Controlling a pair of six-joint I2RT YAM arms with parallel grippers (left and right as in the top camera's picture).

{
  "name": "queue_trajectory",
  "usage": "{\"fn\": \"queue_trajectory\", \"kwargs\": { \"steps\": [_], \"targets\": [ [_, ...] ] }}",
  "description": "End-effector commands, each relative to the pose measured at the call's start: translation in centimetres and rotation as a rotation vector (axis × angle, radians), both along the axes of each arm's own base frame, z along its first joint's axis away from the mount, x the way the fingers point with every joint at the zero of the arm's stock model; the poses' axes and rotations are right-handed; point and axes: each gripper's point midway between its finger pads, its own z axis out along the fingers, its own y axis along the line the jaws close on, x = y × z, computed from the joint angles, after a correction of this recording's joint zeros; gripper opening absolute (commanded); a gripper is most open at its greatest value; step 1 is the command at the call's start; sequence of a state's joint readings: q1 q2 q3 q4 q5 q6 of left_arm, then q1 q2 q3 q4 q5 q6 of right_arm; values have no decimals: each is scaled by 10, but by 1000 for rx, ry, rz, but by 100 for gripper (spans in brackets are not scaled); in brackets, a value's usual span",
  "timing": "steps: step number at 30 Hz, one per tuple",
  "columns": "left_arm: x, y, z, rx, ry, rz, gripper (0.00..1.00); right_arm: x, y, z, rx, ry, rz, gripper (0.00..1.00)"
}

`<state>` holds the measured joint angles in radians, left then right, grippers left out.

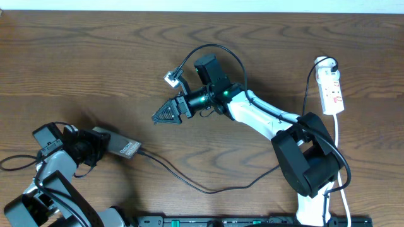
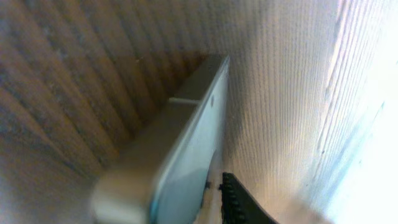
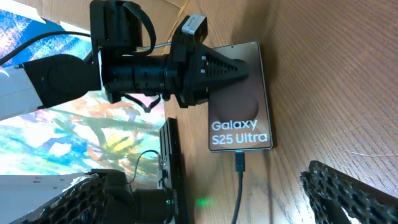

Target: Plug charger to phone and switch on socket

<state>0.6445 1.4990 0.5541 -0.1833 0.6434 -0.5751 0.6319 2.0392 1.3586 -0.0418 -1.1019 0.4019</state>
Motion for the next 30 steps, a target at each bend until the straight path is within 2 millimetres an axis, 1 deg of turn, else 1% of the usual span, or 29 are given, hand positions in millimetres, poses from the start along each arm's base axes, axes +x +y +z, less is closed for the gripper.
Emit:
{"fn": "queue_trajectory", "kwargs": {
  "steps": [1,3,7,10,11,12,13,15,20,21,23,30],
  "targets": [
    [0,2,0,6,6,3,34,5,-1,9,15,-21,-3,99],
    [-2,1,0,1,12,3,38,5,-1,9,15,-21,-3,99],
    [-3,0,-1,-2,17,3,41,5,-1,9,15,-21,-3,99],
    [-3,0,-1,-2,17,3,49,5,-1,9,15,-21,-3,99],
    [-3,0,-1,-3,18,3,54,5,-1,9,15,-21,-3,99],
    [-3,0,-1,-3,18,3,62,5,-1,9,15,-21,-3,99],
    [-3,0,-1,-4,20,3,67,5,-1,9,15,-21,-4,99],
    [-3,0,-1,-4,20,3,73,5,-1,9,14,-19,-4,99],
    [-3,0,-1,-4,21,3,76,4,-1,9,12,-16,-3,99],
    [-4,-1,-1,-6,23,3,80,4,-1,9,11,-16,-3,99],
    [-6,-2,-2,-12,32,3,81,4,-1,8,9,-13,-3,99],
    [-12,-7,-5,-37,64,3,82,4,-2,7,5,-7,-3,99]
  ]
}}
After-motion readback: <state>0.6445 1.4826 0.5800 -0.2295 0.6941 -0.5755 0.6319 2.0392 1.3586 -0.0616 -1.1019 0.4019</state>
